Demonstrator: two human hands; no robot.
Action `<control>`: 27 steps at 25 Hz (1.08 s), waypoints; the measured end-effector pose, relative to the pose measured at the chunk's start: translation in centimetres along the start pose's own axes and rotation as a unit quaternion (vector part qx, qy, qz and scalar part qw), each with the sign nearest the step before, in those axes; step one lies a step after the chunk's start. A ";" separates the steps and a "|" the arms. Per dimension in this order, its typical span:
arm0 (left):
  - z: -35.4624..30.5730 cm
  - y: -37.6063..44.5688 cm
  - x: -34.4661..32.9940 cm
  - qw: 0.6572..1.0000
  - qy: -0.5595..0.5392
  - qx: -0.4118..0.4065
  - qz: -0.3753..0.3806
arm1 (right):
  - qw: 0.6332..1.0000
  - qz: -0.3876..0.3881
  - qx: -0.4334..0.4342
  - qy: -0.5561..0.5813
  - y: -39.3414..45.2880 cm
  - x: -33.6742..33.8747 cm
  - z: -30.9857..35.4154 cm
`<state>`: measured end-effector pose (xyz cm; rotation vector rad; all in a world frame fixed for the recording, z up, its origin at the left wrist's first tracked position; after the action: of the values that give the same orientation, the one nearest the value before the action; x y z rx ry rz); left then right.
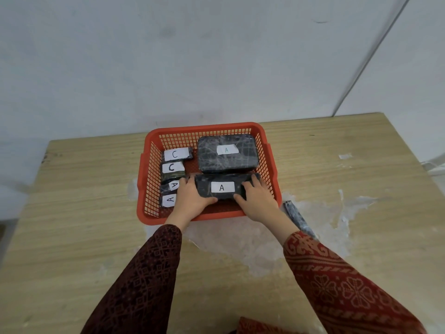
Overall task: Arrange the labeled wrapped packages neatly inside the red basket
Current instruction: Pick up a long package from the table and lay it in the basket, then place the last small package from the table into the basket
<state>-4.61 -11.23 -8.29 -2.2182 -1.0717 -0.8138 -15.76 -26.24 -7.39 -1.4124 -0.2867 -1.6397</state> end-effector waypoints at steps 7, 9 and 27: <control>-0.3 -0.2 -0.3 0.998 0.059 0.008 -0.023 | 0.999 0.013 0.044 0.017 -0.4 0.5 0.1; -0.3 -0.3 -0.1 0.995 0.096 0.014 -0.021 | 0.984 -0.103 0.135 0.057 -2.3 0.9 0.0; -15.1 -3.6 -8.4 0.838 0.257 -0.473 0.092 | 0.965 -0.189 -0.119 0.134 -10.8 -4.0 -15.5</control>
<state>-16.07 -23.73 -3.44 -2.4920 -0.1452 -2.0146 -34.44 -29.00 -11.74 -1.3432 -0.2165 -2.2177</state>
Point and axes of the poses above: each hand's wrist, its own y-axis towards the middle knuckle, its own x-axis out of the back of the hand, z = x × y, the point moved 1 cm from there along y, towards the middle knuckle, and after that the axes turned 7 degrees about -x, right-handed, at the moved point
